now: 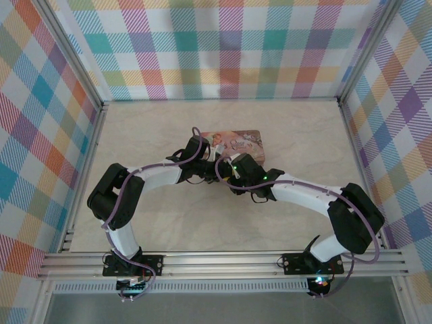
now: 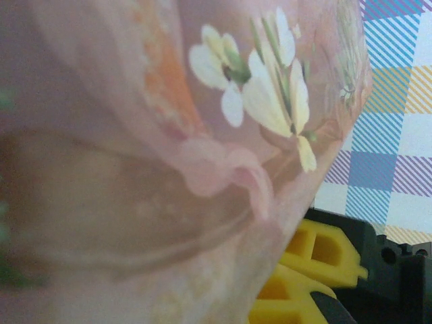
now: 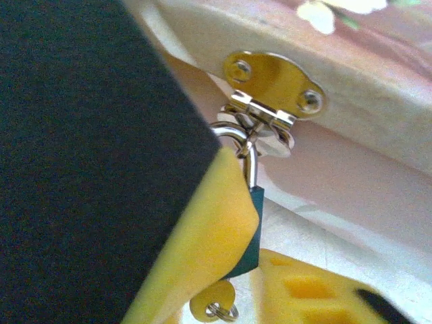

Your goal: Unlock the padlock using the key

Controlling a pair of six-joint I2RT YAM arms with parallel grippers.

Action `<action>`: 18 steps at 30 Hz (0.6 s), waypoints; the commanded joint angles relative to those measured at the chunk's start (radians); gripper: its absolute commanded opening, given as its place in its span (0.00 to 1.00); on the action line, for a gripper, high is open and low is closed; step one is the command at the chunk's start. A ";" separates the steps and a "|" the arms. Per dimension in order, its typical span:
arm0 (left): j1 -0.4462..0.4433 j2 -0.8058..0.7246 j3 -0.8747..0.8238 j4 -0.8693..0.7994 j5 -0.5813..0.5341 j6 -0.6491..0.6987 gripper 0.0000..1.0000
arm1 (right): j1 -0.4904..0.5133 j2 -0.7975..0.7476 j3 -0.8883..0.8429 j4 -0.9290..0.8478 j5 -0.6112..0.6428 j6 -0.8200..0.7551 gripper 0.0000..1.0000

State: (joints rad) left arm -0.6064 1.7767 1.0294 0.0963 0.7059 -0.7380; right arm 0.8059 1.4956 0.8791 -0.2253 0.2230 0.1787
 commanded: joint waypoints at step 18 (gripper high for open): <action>0.004 -0.041 -0.038 -0.020 0.000 0.040 0.03 | -0.007 -0.077 -0.073 0.005 -0.005 0.038 0.41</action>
State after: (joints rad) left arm -0.6037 1.7767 1.0157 0.0792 0.6956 -0.7109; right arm 0.8040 1.4738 0.8272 -0.2176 0.2230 0.1917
